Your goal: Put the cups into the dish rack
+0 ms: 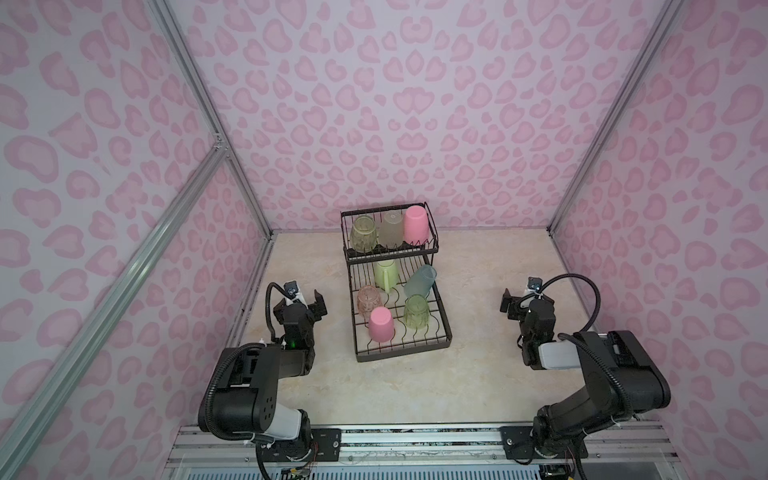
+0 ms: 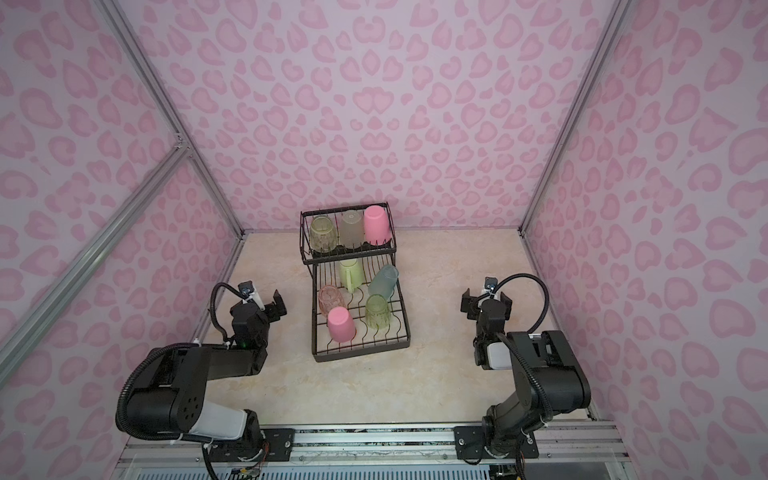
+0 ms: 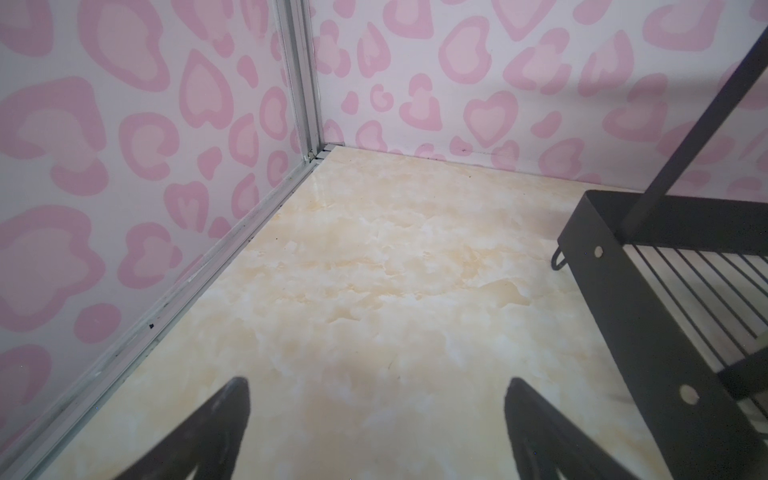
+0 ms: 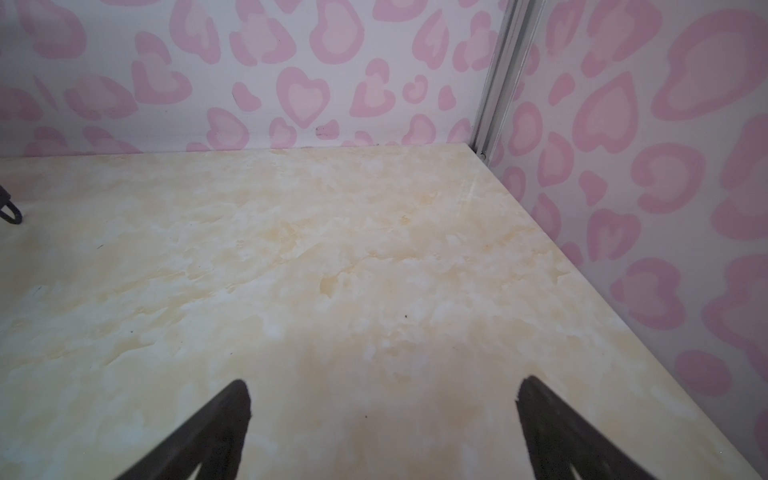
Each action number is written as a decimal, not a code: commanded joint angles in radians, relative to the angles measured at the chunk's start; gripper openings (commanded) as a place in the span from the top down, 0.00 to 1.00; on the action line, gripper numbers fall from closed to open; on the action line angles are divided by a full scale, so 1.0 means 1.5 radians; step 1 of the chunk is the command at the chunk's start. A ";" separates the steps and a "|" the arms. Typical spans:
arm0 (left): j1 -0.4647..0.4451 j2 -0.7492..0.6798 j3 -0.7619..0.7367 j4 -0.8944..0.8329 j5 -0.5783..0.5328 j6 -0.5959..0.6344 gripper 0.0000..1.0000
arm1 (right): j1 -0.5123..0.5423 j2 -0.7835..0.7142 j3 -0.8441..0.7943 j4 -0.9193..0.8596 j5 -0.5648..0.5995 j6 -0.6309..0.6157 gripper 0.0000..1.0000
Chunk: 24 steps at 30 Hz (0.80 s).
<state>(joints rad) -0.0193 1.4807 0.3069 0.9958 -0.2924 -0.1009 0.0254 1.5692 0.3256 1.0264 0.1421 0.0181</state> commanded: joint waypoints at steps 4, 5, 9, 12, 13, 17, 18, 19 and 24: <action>0.000 -0.004 -0.004 0.030 -0.003 0.006 0.03 | 0.002 0.000 -0.007 0.030 0.012 0.002 0.01; 0.000 -0.003 -0.003 0.030 -0.003 0.006 0.03 | 0.002 0.000 -0.006 0.030 0.012 0.002 0.01; 0.000 -0.002 -0.002 0.030 -0.003 0.006 0.03 | 0.002 0.000 -0.006 0.030 0.012 0.001 0.01; 0.000 -0.003 -0.003 0.030 -0.003 0.006 0.03 | 0.003 0.000 -0.006 0.030 0.012 0.002 0.01; 0.000 -0.003 -0.003 0.030 -0.003 0.006 0.03 | 0.002 0.000 -0.007 0.030 0.012 0.002 0.01; -0.005 -0.001 -0.003 0.034 0.021 0.024 0.03 | 0.002 -0.001 -0.007 0.030 0.012 0.002 0.01; -0.005 -0.002 -0.003 0.032 0.023 0.024 0.03 | 0.002 0.000 -0.006 0.030 0.012 0.002 0.01; -0.005 -0.002 -0.002 0.030 0.024 0.022 0.03 | 0.002 0.000 -0.006 0.030 0.012 0.002 0.01; 0.007 -0.003 0.003 0.021 0.047 0.018 0.03 | 0.002 0.000 -0.007 0.030 0.012 0.002 0.01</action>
